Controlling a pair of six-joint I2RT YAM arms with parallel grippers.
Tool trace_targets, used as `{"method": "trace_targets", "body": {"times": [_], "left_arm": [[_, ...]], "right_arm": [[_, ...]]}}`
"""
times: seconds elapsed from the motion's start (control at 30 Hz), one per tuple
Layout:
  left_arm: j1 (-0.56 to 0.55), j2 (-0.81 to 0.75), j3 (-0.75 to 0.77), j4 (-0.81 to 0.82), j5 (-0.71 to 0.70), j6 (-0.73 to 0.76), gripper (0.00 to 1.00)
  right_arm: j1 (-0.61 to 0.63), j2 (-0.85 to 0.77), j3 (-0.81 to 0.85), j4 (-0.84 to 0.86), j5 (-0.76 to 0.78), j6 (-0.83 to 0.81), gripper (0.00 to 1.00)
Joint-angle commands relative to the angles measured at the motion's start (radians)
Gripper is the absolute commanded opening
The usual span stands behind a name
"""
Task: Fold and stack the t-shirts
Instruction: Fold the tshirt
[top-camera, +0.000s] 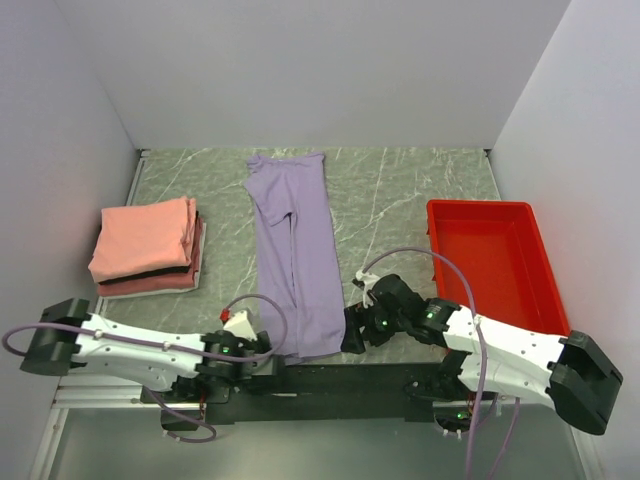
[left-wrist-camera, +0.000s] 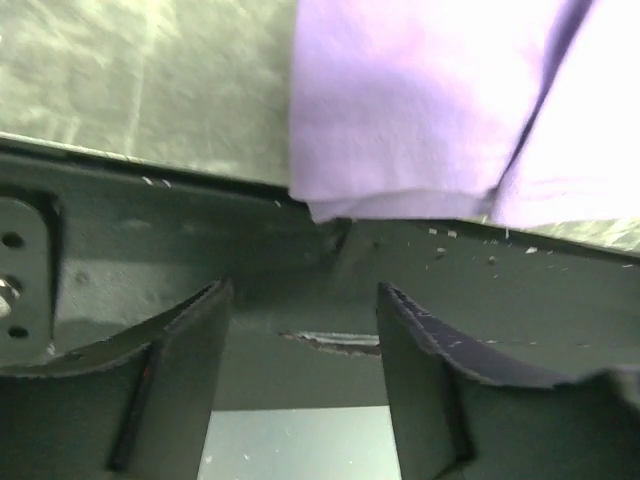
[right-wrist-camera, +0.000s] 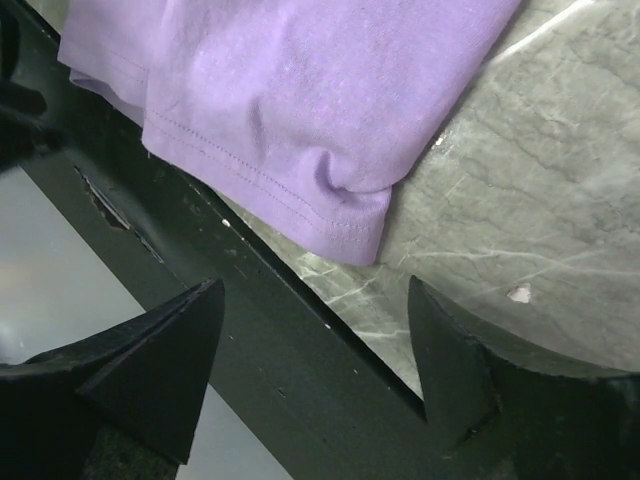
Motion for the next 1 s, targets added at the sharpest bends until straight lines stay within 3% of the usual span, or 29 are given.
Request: {"method": "trace_targets", "body": {"times": [0.0, 0.13, 0.5, 0.8, 0.93, 0.97], "left_arm": [[-0.006, -0.108, -0.061, 0.044, -0.079, -0.159, 0.63], [-0.005, -0.167, -0.133, 0.122, -0.099, -0.146, 0.53], [0.003, -0.192, -0.218, 0.177, -0.145, -0.163, 0.52], [0.076, -0.176, -0.253, 0.251, -0.156, -0.113, 0.32], [0.133, -0.161, -0.239, 0.27, -0.143, -0.058, 0.27], [0.136, -0.155, -0.236, 0.263, -0.143, -0.053, 0.27]], "right_arm": [[0.015, 0.016, 0.016, 0.044, -0.011, -0.002, 0.79], [0.021, 0.029, 0.025, 0.029, -0.005, -0.007, 0.73], [0.024, 0.113, 0.027, 0.07, -0.032, -0.006, 0.66], [0.024, 0.18, 0.054, 0.079, -0.02, -0.032, 0.6], [0.024, 0.22, 0.062, 0.101, -0.025, -0.021, 0.52], [0.024, 0.227, 0.062, 0.111, -0.025, -0.019, 0.46]]}}
